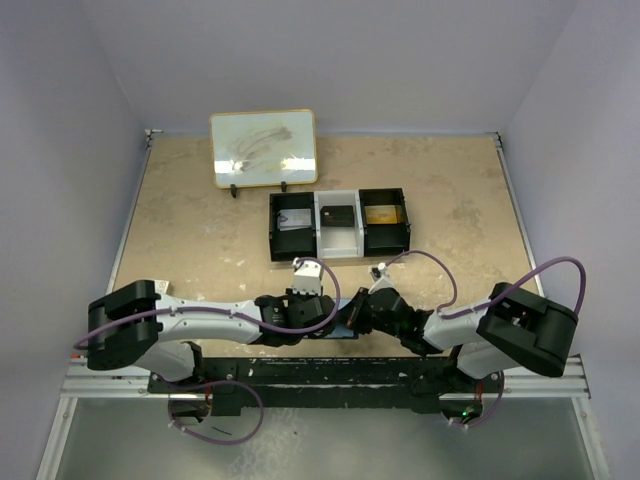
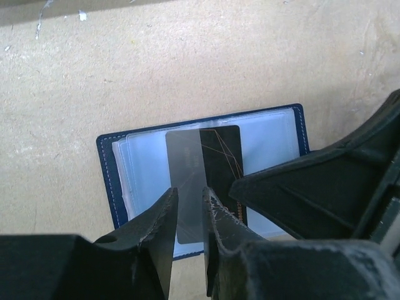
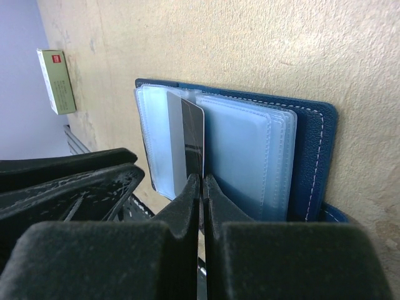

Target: Take the credit cards out of the card holder

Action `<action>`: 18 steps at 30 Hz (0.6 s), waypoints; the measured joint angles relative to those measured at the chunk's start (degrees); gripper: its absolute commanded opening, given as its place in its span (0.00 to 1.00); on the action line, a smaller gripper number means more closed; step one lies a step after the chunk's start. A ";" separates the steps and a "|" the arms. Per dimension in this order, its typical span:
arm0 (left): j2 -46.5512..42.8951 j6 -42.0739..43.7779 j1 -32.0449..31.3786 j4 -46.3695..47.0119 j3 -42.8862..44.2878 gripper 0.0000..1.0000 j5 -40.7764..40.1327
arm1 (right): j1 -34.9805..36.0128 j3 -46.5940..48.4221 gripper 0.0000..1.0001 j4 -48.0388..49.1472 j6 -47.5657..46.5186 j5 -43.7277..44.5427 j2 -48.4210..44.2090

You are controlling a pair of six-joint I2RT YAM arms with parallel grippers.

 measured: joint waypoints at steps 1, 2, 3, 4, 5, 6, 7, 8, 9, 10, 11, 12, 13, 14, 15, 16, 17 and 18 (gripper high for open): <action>0.48 -0.68 0.00 -0.04 0.00 0.18 -0.35 | 0.00 0.00 0.00 0.00 0.00 0.00 0.00; 0.96 -1.33 0.00 -0.04 0.00 0.17 -0.59 | 0.00 0.00 0.00 0.00 0.00 0.00 0.00; 1.40 -2.03 0.00 -0.07 -0.04 0.17 -0.81 | 0.00 0.00 0.00 0.00 0.00 0.00 0.00; 1.75 -2.58 0.00 -0.04 -0.13 0.16 -0.92 | 0.00 0.00 0.00 0.02 0.00 -0.02 0.00; 2.01 -3.13 0.00 -0.02 -0.26 0.15 -0.94 | 0.00 0.00 0.00 0.02 0.00 -0.02 0.00; 2.29 -3.78 0.00 -0.02 -0.46 0.13 -0.94 | -0.02 0.00 0.00 0.04 -0.02 -0.04 0.00; 2.62 -4.31 0.00 0.15 -0.76 0.10 -0.87 | -0.04 0.00 0.00 0.07 -0.07 -0.09 0.00; 2.99 -4.92 0.00 0.39 -1.14 0.06 -0.79 | -0.04 -0.02 0.00 0.17 -0.22 -0.15 0.00; 3.39 -5.46 0.00 0.48 -1.55 0.03 -0.61 | -0.07 -0.11 0.00 0.44 -0.39 -0.20 0.00; 3.78 -5.95 0.00 0.55 -1.92 0.01 -0.42 | -0.07 -0.17 0.01 0.63 -0.50 -0.22 0.00; 4.17 -6.86 0.00 0.52 -2.47 0.00 -0.37 | -0.11 -0.31 0.02 0.94 -0.72 -0.28 0.00; 4.52 -7.54 -0.02 0.90 -2.60 0.00 -0.52 | -0.13 -0.39 0.03 1.16 -0.87 -0.37 0.00; 4.52 -8.22 -0.07 1.14 -2.64 0.00 -0.57 | -0.17 -0.48 0.04 1.36 -1.03 -0.44 0.00; 4.52 -8.85 -0.07 1.42 -2.86 0.00 -0.66 | -0.24 -0.57 0.07 1.57 -1.18 -0.50 -0.02; 4.52 -9.35 -0.09 1.62 -3.06 0.00 -0.79 | -0.35 -0.68 0.08 1.79 -1.40 -0.63 -0.04; 4.52 -9.79 -0.11 1.88 -3.17 0.00 -0.90 | -0.46 -0.74 0.11 1.84 -1.55 -0.63 -0.15; 4.52 -9.99 -0.20 2.03 -3.28 0.00 -0.94 | -0.48 -0.85 0.13 1.81 -1.73 -0.66 -0.31; 4.52 -10.25 -0.33 2.16 -3.34 0.00 -0.94 | -0.48 -0.94 0.15 1.81 -1.88 -0.66 -0.46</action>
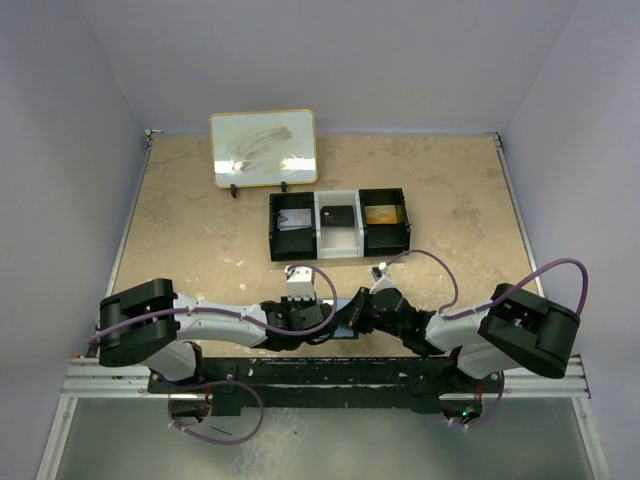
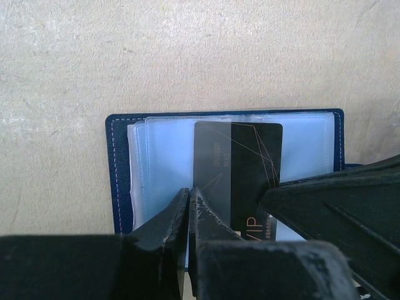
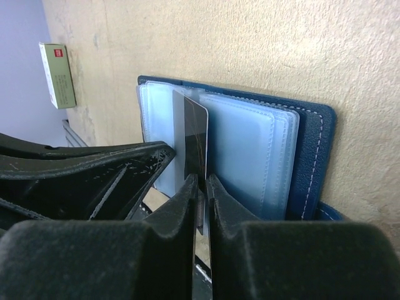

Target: Take the credit cards out of the card holder

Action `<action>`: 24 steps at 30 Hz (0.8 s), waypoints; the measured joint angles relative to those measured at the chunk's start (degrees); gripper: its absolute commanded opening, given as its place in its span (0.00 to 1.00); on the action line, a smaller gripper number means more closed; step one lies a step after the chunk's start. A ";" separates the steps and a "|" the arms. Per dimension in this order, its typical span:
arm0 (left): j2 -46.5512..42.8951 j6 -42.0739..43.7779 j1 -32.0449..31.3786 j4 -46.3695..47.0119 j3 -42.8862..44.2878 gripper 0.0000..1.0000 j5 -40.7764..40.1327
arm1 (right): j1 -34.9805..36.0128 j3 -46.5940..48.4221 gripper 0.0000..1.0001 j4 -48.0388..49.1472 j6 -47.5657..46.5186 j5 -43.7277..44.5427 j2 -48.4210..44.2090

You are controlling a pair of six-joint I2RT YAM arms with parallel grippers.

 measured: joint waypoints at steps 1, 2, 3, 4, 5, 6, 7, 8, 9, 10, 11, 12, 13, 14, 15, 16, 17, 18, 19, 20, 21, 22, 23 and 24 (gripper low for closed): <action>0.00 -0.26 -0.04 0.09 -0.09 0.00 -0.07 | 0.00 -0.09 0.17 -0.02 -0.15 -0.04 -0.20; 0.00 -0.50 -0.07 0.15 -0.13 0.00 -0.15 | 0.00 -0.20 0.17 0.00 -0.28 -0.22 -0.31; 0.00 -0.55 -0.11 0.24 -0.20 0.00 -0.20 | 0.00 -0.26 0.18 0.02 -0.44 -0.39 -0.33; 0.00 -0.59 -0.13 0.26 -0.24 0.00 -0.31 | 0.00 -0.31 0.18 0.17 -0.55 -0.55 -0.33; 0.00 -0.59 -0.15 0.28 -0.24 0.00 -0.37 | -0.02 -0.35 0.19 0.39 -0.66 -0.76 -0.33; 0.00 -0.61 -0.22 0.28 -0.24 0.00 -0.39 | -0.11 -0.37 0.19 0.48 -0.70 -0.83 -0.33; 0.00 -0.70 -0.35 0.26 -0.24 0.00 -0.44 | -0.17 -0.37 0.19 0.70 -0.83 -0.98 -0.28; 0.00 -0.76 -0.37 0.26 -0.24 0.00 -0.50 | -0.22 -0.37 0.19 0.85 -0.92 -1.07 -0.24; 0.00 -0.79 -0.39 0.24 -0.24 0.00 -0.55 | -0.28 -0.37 0.19 1.07 -1.03 -1.16 -0.13; 0.00 -0.83 -0.39 0.24 -0.24 0.00 -0.57 | -0.33 -0.37 0.19 1.27 -1.09 -1.31 0.00; 0.00 -0.83 -0.42 0.24 -0.24 0.00 -0.57 | -0.33 -0.37 0.19 1.53 -1.09 -1.40 0.24; 0.00 -0.83 -0.42 0.24 -0.24 0.00 -0.59 | -0.33 -0.37 0.19 1.81 -1.09 -1.53 0.57; 0.00 -0.83 -0.42 0.24 -0.24 0.00 -0.59 | -0.35 -0.37 0.19 2.12 -1.07 -1.79 0.85; 0.00 -0.83 -0.42 0.24 -0.24 0.00 -0.57 | -0.37 -0.37 0.19 2.67 -1.09 -2.16 1.27; 0.00 -0.83 -0.42 0.24 -0.24 0.00 -0.59 | -0.37 -0.37 0.19 2.89 -1.07 -2.29 1.40; 0.00 -0.83 -0.44 0.24 -0.24 0.00 -0.59 | -0.37 -0.37 0.19 3.32 -1.07 -2.38 1.73; 0.00 -0.83 -0.46 0.24 -0.24 0.00 -0.57 | -0.37 -0.37 0.19 3.67 -1.07 -2.47 1.99; 0.00 -0.83 -0.48 0.24 -0.24 0.00 -0.59 | -0.39 -0.37 0.19 4.22 -1.07 -2.56 2.38; 0.00 -0.83 -0.50 0.24 -0.24 0.00 -0.59 | -0.48 -0.37 0.18 4.72 -1.07 -2.69 2.80; 0.00 -0.83 -0.52 0.24 -0.24 0.00 -0.59 | -0.55 -0.37 0.18 5.14 -1.05 -2.82 3.19; 0.00 -0.83 -0.52 0.24 -0.24 0.00 -0.57 | -0.68 -0.37 0.18 5.75 -1.01 -3.02 3.65; 0.00 -0.83 -0.52 0.24 -0.24 0.00 -0.59 | -0.79 -0.37 0.18 6.34 -0.92 -3.41 4.11; 0.00 -0.83 -0.52 0.24 -0.24 0.00 -0.59 | -0.92 -0.37 0.18 6.95 -0.81 -3.72 4.63; 0.00 -0.83 -0.55 0.24 -0.24 0.00 -0.59 | -1.11 -0.37 0.18 7.54 -0.57 -3.87 5.14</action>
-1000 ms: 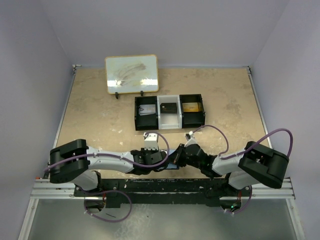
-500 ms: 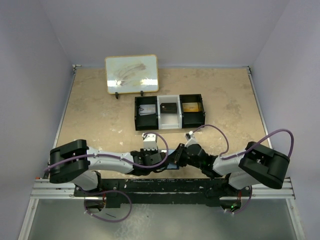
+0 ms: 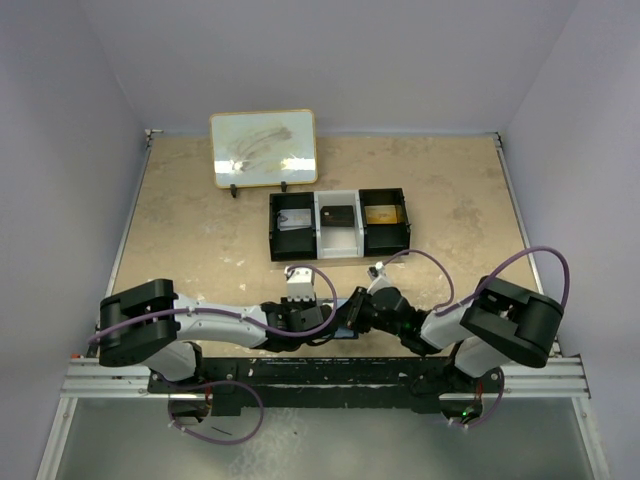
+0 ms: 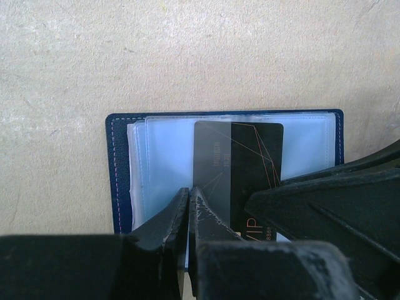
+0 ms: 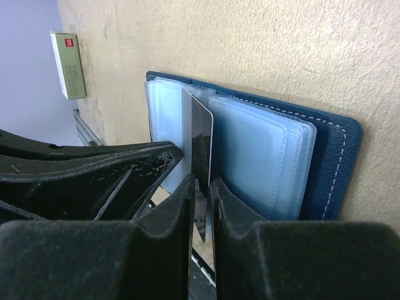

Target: Take the credit cards out of the card holder

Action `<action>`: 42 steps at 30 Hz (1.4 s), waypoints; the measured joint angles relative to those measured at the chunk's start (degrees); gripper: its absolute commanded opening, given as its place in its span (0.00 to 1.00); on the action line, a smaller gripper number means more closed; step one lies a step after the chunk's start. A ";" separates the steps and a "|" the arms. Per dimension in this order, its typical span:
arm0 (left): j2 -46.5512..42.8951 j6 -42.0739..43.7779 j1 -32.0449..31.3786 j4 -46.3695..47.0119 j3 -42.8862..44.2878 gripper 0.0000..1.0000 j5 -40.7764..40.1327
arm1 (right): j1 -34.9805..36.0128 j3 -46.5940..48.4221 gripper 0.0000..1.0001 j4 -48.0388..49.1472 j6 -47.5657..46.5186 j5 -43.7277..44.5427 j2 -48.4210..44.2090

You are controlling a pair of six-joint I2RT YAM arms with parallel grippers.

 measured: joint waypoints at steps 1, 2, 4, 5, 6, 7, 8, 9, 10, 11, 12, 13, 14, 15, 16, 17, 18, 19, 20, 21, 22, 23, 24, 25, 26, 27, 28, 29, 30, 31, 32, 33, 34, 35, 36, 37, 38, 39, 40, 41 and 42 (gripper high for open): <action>0.00 0.00 -0.07 -0.02 0.00 0.00 0.00 | -0.11 -0.02 0.19 0.55 0.17 -0.13 0.37; 0.00 0.00 -0.11 -0.02 0.00 0.00 0.00 | -0.22 -0.07 0.20 0.92 0.24 -0.24 0.61; 0.00 0.02 -0.20 -0.07 0.00 0.00 -0.02 | -0.57 -0.17 0.21 1.57 0.61 -0.59 1.09; 0.00 0.02 -0.20 -0.07 0.00 0.00 -0.04 | -0.76 -0.17 0.21 1.77 0.79 -0.92 1.20; 0.00 0.02 -0.20 -0.11 0.00 0.00 -0.04 | -0.92 -0.17 0.21 1.86 0.92 -1.14 1.22; 0.00 0.02 -0.20 -0.13 0.00 0.00 -0.07 | -1.03 -0.17 0.21 1.86 1.03 -1.29 1.22; 0.00 0.02 -0.20 -0.17 0.00 0.00 -0.09 | -1.14 -0.20 0.20 1.90 1.11 -1.42 1.29; 0.00 0.04 -0.20 -0.20 0.00 0.00 -0.13 | -1.18 -0.26 0.18 2.10 1.29 -1.44 1.42; 0.00 0.04 -0.20 -0.22 0.00 0.00 -0.20 | -1.22 -0.39 0.15 2.40 1.46 -1.44 1.53; 0.00 0.02 -0.20 -0.22 0.00 0.00 -0.22 | -1.27 -0.50 0.12 2.71 1.53 -1.46 1.60; 0.00 0.02 -0.22 -0.22 0.00 0.00 -0.24 | -1.36 -0.66 0.10 3.04 1.66 -1.51 1.81; 0.00 0.04 -0.24 -0.24 0.00 0.00 -0.24 | -1.44 -0.76 0.06 3.26 1.68 -1.53 2.03; 0.00 0.04 -0.24 -0.24 0.00 0.00 -0.24 | -1.53 -0.94 0.03 3.78 1.86 -1.64 2.36; 0.00 0.04 -0.24 -0.28 0.02 0.00 -0.26 | -1.60 -1.09 0.00 4.48 1.99 -1.77 2.73; 0.00 0.04 -0.24 -0.28 0.02 0.00 -0.26 | -1.64 -1.14 0.00 5.05 2.01 -1.97 3.04; 0.00 0.04 -0.24 -0.31 0.02 0.00 -0.26 | -1.73 -1.14 0.00 5.73 2.12 -2.21 3.30; 0.00 0.04 -0.24 -0.35 0.02 0.00 -0.26 | -1.77 -1.14 0.00 6.32 2.12 -2.54 3.48; 0.00 0.07 -0.26 -0.44 0.02 0.00 -0.28 | -1.84 -1.14 0.00 6.75 2.10 -2.75 3.63; 0.00 0.04 -0.28 -0.46 0.02 0.00 -0.33 | -1.88 -1.14 0.00 6.93 2.10 -2.86 3.74; 0.00 0.04 -0.31 -0.48 0.02 0.00 -0.37 | -1.88 -1.14 0.00 6.93 2.12 -2.93 3.76; 0.00 0.04 -0.31 -0.52 0.02 0.00 -0.42 | -1.88 -1.14 0.00 6.93 2.10 -2.93 3.72; 0.00 0.04 -0.31 -0.55 0.02 0.00 -0.44 | -1.88 -1.14 0.00 6.86 2.08 -2.93 3.65; 0.00 0.04 -0.31 -0.59 0.04 0.00 -0.48 | -1.88 -1.09 0.00 6.43 2.08 -2.91 3.43; 0.00 0.04 -0.31 -0.61 0.04 0.00 -0.59 | -1.88 -1.05 0.00 5.79 2.03 -2.84 3.02; 0.00 0.02 -0.31 -0.66 0.04 0.00 -0.70 | -1.88 -0.94 0.00 4.70 1.90 -2.71 2.21; 0.00 0.02 -0.31 -0.70 0.07 0.00 -0.85 | -1.86 -0.70 0.00 3.06 1.73 -2.49 1.11; 0.00 0.02 -0.31 -0.92 0.15 0.00 -0.94 | -1.86 -0.33 0.00 1.07 1.57 -2.27 -0.17; -0.02 0.02 -0.31 -1.16 0.26 0.00 -1.01 | -1.86 0.09 0.00 -1.14 1.42 -1.81 -1.55; -0.04 0.02 -0.31 -1.36 0.31 0.00 -1.03 | -1.86 0.39 0.00 -3.17 1.20 -1.38 -2.95; -0.07 0.02 -0.33 -1.60 0.37 0.00 -1.07 | -1.84 0.48 0.00 -4.63 1.03 -1.09 -4.02; -0.15 0.02 -0.35 -1.90 0.39 0.00 -1.05 | -1.84 0.50 0.00 -6.29 0.85 -0.72 -5.33; -0.31 0.00 -0.35 -2.21 0.42 0.00 -1.07 | -1.84 0.46 0.00 -7.87 0.61 0.00 -6.78; -0.50 -0.11 -0.35 -2.60 0.42 0.00 -1.05 | -1.88 0.46 0.00 -8.59 0.44 0.31 -7.67; -0.70 -0.13 -0.37 -2.91 0.42 0.00 -1.05 | -1.88 0.44 0.00 -9.18 0.00 0.57 -8.55; -0.94 -0.15 -0.37 -3.48 0.42 0.00 -1.03 | -1.88 0.35 0.00 -9.62 -0.68 0.57 -9.42; -1.18 -0.15 -0.37 -4.02 0.42 0.00 -1.03 | -1.88 0.24 0.00 -9.88 -1.20 0.52 -10.05; -1.42 -0.15 -0.37 -4.50 0.42 0.01 -1.03 | -1.88 0.20 0.00 -10.49 -2.01 0.50 -11.06; -1.64 -0.13 -0.37 -4.96 0.42 0.03 -1.03 | -1.88 0.20 0.00 -10.93 -2.47 0.50 -11.67; -1.90 -0.13 -0.37 -5.46 0.42 0.06 -1.03 | -1.88 0.20 0.00 -11.41 -3.04 0.50 -12.48; -2.14 -0.11 -0.37 -5.99 0.42 0.07 -1.03 | -1.88 0.20 0.00 -12.02 -3.56 0.55 -13.27; -2.43 -0.04 -0.37 -6.56 0.48 0.10 -1.05 | -1.88 0.20 0.00 -12.81 -3.98 0.57 -14.08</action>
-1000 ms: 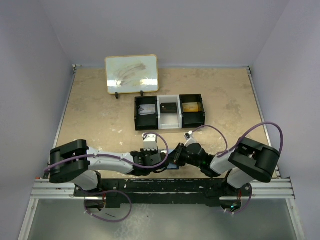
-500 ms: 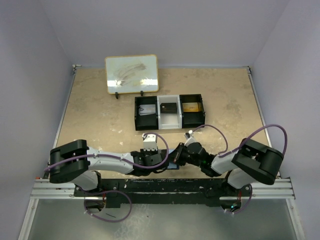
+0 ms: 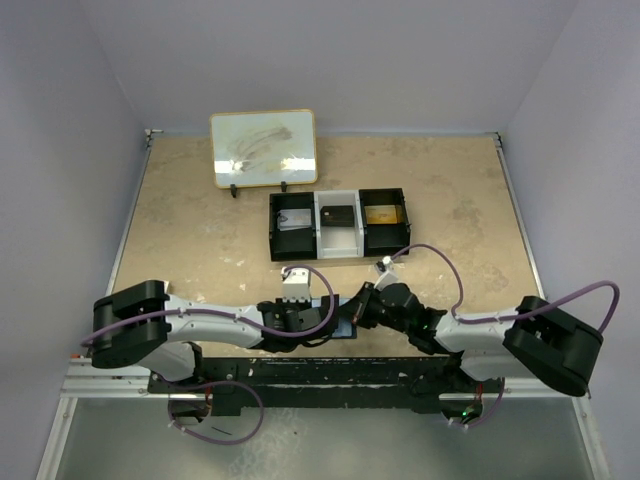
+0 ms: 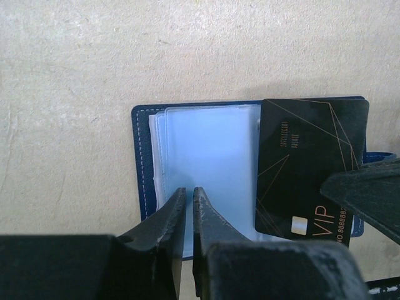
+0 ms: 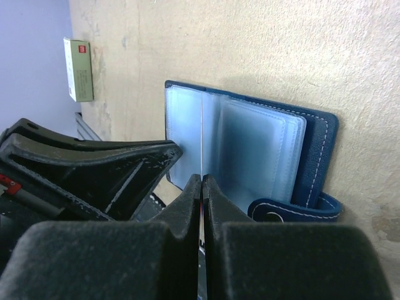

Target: Take the credit cards out of the card holder

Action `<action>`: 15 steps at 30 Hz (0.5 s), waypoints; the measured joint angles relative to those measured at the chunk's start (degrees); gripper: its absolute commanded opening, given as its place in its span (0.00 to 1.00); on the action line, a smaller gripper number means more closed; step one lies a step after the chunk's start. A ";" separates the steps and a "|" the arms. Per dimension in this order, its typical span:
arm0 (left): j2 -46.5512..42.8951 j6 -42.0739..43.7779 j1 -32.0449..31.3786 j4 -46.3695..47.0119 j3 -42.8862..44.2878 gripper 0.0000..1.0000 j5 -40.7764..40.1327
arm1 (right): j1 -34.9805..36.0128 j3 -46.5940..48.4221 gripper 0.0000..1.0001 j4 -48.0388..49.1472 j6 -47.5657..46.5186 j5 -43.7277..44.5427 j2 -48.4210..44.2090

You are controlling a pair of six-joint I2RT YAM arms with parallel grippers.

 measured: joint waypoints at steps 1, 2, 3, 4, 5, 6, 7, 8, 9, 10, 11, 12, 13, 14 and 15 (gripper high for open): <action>-0.26 0.04 0.00 -0.63 0.17 0.11 -0.02 | 0.00 0.00 0.00 -0.76 -0.42 0.07 -0.74; -0.50 0.15 0.00 -1.01 0.28 0.12 -0.04 | 0.00 0.00 0.00 -1.33 -0.68 0.11 -1.25; -0.85 0.42 0.02 -1.38 0.46 0.12 -0.02 | 0.00 0.00 0.00 -1.97 -1.07 0.33 -1.88; -1.36 0.63 0.02 -1.86 0.72 0.13 -0.02 | 0.00 0.00 0.00 -2.73 -1.46 0.70 -2.47; -1.86 0.94 0.02 -2.29 0.98 0.16 -0.04 | 0.00 0.00 0.00 -3.45 -1.70 1.03 -3.02; -2.32 1.25 0.00 -2.58 1.25 0.19 -0.07 | 0.00 0.00 0.00 -4.04 -1.88 1.14 -3.41; -2.93 1.86 0.00 -3.10 1.64 0.23 -0.15 | 0.00 0.00 0.00 -4.81 -2.08 1.29 -3.87; -3.63 2.16 0.00 -3.63 2.08 0.25 -0.22 | 0.00 0.00 0.00 -5.44 -2.23 1.46 -4.42; -4.33 3.15 0.02 -4.04 2.56 0.26 -0.28 | 0.00 0.00 0.00 -5.99 -2.51 1.57 -4.96; -4.85 3.63 0.02 -4.33 2.99 0.28 -0.33 | 0.00 0.00 0.00 -6.54 -2.73 1.75 -5.53; -5.33 4.68 0.04 -4.87 3.69 0.30 -0.37 | 0.00 0.02 0.00 -7.17 -3.08 2.08 -6.05; -5.57 5.75 0.09 -5.62 4.63 0.34 -0.44 | 0.00 0.02 0.00 -7.69 -3.39 2.27 -6.43; -5.57 6.64 0.09 -6.67 5.88 0.39 -0.55 | 0.00 0.09 0.00 -8.37 -3.78 2.47 -6.82; -5.55 7.72 0.09 -7.56 7.02 0.42 -0.68 | 0.00 0.09 0.00 -8.94 -4.22 2.56 -7.21; -5.55 8.76 0.26 -8.59 8.22 0.46 -0.83 | 0.00 0.09 0.00 -9.33 -4.59 2.58 -7.56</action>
